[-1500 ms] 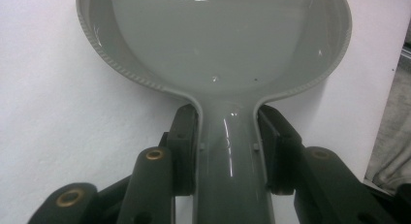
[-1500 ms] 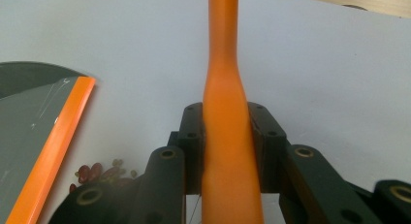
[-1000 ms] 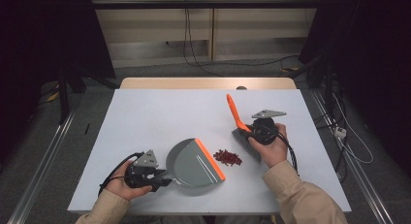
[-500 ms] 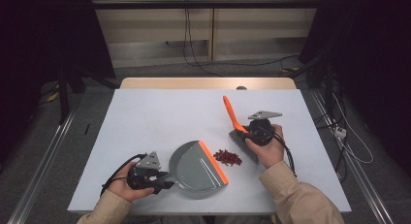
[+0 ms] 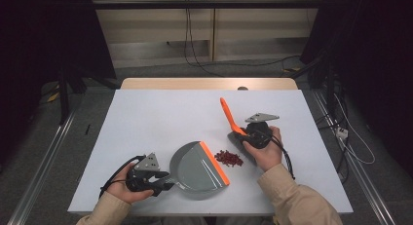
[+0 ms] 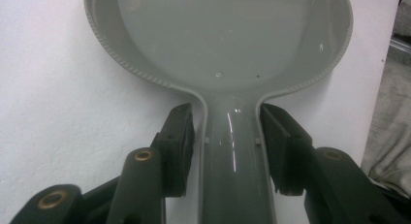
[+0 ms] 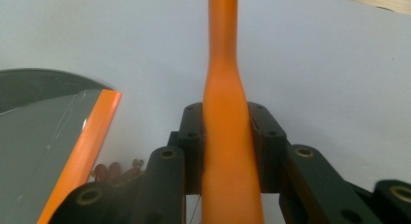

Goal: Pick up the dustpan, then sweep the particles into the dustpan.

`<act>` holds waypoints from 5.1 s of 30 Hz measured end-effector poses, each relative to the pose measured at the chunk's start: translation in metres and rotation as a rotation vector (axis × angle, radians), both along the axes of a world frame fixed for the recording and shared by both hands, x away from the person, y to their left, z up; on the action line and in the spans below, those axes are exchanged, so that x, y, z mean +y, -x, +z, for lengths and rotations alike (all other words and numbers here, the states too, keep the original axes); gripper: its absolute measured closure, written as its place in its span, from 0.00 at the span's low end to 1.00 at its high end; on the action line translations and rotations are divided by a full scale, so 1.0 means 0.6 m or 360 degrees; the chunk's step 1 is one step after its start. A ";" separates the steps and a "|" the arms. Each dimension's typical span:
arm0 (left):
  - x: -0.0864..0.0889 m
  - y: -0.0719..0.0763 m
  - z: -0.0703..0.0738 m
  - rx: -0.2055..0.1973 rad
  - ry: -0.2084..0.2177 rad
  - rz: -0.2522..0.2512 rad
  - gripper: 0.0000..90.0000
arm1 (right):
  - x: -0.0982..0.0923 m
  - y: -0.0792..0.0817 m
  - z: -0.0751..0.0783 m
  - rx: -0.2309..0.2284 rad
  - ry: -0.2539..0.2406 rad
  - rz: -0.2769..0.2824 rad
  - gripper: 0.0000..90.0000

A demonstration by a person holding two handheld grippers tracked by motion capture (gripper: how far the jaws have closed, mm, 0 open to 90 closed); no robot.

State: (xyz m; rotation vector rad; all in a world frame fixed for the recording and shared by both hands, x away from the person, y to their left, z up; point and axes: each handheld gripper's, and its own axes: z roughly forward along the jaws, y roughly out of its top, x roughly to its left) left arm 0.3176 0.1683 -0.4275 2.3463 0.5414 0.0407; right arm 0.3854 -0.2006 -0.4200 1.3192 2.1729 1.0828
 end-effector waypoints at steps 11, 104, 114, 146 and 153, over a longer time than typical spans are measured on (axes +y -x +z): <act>-0.004 0.003 0.007 -0.0003 -0.0091 -0.0025 0.70 | 0.036 0.019 0.000 -0.0068 0.0134 0.0058 0.79; -0.046 0.004 0.007 0.0082 -0.0043 -0.0044 0.69 | 0.081 0.048 -0.006 -0.0079 0.0058 0.0056 0.78; -0.048 0.005 0.006 0.0099 -0.0009 -0.0034 0.70 | 0.099 0.053 -0.005 -0.0054 -0.0021 0.0094 0.78; -0.045 0.004 0.008 0.0088 -0.0058 -0.0091 0.70 | 0.042 0.067 0.012 -0.0154 -0.0036 -0.0015 0.79; -0.050 0.005 0.008 0.0101 -0.0048 -0.0081 0.70 | 0.045 0.096 -0.010 -0.0197 0.0014 -0.0074 0.79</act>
